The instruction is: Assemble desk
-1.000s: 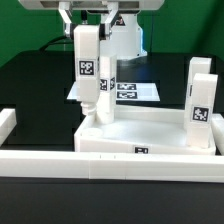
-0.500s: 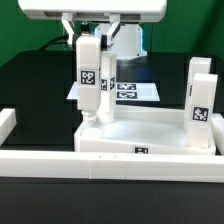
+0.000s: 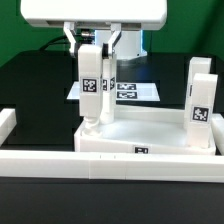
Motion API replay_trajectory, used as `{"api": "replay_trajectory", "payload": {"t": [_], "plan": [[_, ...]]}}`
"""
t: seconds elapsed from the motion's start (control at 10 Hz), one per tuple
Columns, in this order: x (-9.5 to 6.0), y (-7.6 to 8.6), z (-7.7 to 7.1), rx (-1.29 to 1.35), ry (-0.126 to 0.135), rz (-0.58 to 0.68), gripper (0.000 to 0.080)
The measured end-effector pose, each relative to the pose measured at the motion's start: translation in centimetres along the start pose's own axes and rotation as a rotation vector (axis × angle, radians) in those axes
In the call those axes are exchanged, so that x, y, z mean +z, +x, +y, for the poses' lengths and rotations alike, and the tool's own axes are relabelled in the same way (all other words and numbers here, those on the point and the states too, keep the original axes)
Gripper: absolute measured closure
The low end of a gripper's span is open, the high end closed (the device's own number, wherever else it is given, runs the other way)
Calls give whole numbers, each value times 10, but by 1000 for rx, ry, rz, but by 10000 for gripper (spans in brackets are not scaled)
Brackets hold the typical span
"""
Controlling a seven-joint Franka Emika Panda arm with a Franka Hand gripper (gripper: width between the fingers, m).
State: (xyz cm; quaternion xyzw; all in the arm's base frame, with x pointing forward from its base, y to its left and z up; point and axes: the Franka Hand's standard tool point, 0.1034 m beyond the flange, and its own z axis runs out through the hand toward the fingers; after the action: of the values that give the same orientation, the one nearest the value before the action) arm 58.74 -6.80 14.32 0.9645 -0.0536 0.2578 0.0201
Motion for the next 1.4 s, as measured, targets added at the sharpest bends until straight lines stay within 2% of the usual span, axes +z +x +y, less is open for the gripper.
{"api": "replay_trajectory", "payload": {"t": [1.0,1.4], "plan": [[7,-1,2,12,-3,-7,509],[12,-8,5,15,-9,-19,509]]}}
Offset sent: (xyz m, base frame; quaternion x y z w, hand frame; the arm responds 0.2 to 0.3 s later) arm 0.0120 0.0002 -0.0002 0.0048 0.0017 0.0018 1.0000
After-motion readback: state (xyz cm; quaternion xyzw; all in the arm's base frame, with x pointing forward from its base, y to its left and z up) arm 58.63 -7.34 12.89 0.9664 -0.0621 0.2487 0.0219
